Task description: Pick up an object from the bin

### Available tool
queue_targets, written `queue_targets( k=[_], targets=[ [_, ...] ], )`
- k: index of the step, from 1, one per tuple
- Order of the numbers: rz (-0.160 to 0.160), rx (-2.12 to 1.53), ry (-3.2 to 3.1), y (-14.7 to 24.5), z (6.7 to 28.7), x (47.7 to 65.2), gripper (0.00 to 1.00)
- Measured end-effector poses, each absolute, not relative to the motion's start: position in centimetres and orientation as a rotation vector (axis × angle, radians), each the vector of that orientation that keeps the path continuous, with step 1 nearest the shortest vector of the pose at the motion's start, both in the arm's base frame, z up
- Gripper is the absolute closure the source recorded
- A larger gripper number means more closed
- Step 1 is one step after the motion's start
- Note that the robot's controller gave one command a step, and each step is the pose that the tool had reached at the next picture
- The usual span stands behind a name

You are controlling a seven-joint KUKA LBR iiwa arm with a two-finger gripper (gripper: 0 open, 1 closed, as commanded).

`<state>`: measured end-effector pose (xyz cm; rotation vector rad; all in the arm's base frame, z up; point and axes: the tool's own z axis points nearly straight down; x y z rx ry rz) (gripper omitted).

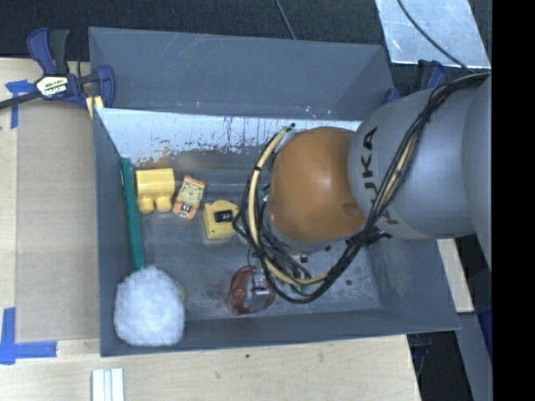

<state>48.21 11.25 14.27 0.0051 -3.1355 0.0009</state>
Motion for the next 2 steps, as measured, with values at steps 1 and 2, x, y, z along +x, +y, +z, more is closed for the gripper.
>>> queue_targets(
  k=[1,2],
  targets=[
    [-0.001,-0.002,-3.144,11.2,14.7,48.4,0.00],
    [-0.006,-0.189,-3.148,8.2,7.2,48.7,0.00]
  ],
)
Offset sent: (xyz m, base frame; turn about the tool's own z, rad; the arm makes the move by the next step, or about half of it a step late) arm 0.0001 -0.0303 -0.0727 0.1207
